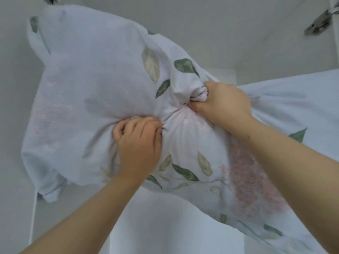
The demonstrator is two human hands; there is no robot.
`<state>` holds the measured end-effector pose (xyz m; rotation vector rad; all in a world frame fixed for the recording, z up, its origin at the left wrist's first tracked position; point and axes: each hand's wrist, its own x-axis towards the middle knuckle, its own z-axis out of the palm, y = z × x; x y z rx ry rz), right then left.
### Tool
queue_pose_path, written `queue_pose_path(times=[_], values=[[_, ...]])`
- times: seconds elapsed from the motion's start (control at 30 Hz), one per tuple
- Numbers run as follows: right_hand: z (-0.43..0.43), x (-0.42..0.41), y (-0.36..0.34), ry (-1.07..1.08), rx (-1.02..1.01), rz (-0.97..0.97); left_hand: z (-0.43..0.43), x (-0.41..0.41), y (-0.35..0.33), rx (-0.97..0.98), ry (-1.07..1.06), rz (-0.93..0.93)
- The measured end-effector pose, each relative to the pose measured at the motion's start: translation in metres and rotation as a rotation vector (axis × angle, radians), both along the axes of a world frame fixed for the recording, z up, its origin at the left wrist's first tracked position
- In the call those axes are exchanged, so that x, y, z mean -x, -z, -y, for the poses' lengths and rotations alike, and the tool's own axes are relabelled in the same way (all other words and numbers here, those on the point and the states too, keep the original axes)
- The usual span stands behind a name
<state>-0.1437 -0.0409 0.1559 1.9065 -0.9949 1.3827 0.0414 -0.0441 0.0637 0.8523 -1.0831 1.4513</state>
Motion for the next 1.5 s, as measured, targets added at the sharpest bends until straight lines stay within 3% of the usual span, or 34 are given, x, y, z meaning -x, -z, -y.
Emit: queue_pose_path(times=[0.17,0.4,0.77,1.17,1.5], values=[[-0.021,0.014,0.028,-0.122,-0.017,0.037,-0.029,0.04,0.011,0.022,0.006,-0.053],[-0.033,0.054,0.078,-0.269,-0.22,0.145,-0.064,0.093,0.003,-0.029,-0.175,0.058],[-0.042,0.093,0.187,-0.356,-0.564,0.139,-0.095,0.121,0.105,-0.518,-0.413,0.105],[-0.084,0.076,0.333,-0.437,-0.82,-0.198,-0.192,0.121,0.254,-1.054,-0.455,-0.187],[-0.146,0.037,0.449,-0.605,-1.116,-0.342,-0.275,0.102,0.359,-1.285,-0.413,-0.486]])
